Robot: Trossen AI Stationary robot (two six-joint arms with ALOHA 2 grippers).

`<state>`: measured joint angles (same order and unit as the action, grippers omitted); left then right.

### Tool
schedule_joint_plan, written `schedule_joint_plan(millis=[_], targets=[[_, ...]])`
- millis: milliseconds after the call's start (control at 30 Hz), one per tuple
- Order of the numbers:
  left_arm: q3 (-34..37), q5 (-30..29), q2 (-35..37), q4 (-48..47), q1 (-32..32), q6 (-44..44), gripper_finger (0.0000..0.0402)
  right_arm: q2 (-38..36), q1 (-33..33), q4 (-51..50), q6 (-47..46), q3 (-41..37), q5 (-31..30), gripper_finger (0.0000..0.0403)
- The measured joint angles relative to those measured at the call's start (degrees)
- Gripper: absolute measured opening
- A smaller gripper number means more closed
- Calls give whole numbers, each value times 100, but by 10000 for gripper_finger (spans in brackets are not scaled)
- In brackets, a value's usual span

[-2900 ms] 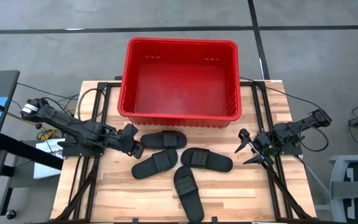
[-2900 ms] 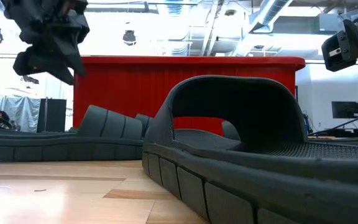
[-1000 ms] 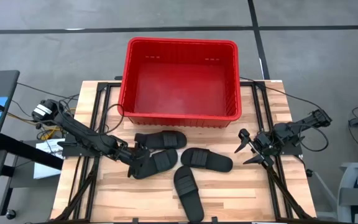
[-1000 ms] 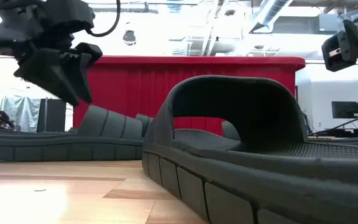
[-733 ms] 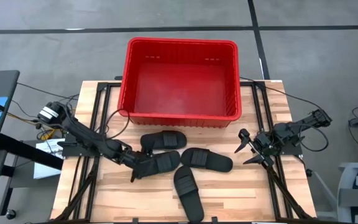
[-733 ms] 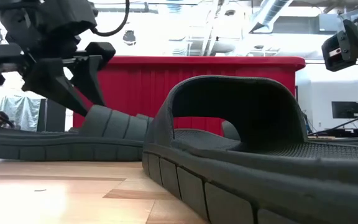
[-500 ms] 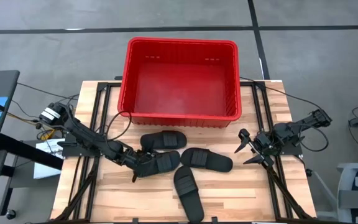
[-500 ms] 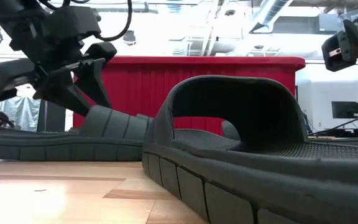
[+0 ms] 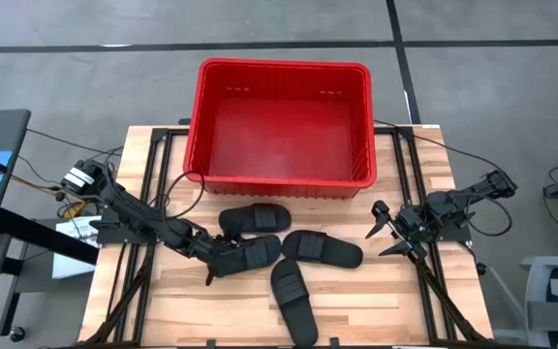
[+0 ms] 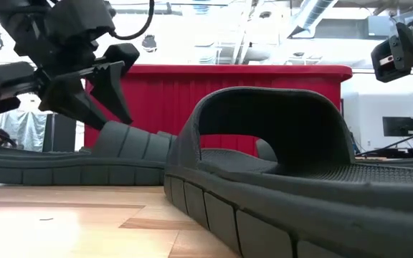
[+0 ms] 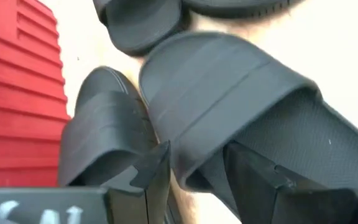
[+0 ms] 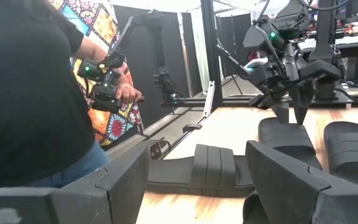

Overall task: Pick and place slides into bin
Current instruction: Put the slipper into the organizer bin

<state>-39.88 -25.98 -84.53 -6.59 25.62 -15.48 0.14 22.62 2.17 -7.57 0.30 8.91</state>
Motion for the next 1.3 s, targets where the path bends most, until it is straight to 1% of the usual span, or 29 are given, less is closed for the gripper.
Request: schedule_joint_plan(millis=[167,400,467,567,700,767,867,967,1067,1300], targets=[[0,9,0,151,-118,-360,141,0,1,0,0,0,0,260],[0,18,0,163,-337,-381,141,0,0,0,0,0,-1,260],[0,25,0,223,-364,-443,133,0,-1,0,0,0,0,260],[0,112,0,398,-378,-620,100,0,-1,0,0,0,0,260],[0,290,-146,808,-414,-703,27,0,-1,0,0,0,0,260],[-2,425,-353,1032,-416,-700,10,2,-1,0,0,0,0,260],[-11,566,-823,1508,-412,-706,6,2,1,0,0,0,-1,260],[-9,496,-1228,2036,-324,-610,3,2,1,1,0,0,-1,260],[-30,301,-1311,2306,-270,-498,2,2,-1,0,0,0,0,260],[-59,120,-1170,2148,-178,-392,1,2,1,2,0,0,-1,260]])
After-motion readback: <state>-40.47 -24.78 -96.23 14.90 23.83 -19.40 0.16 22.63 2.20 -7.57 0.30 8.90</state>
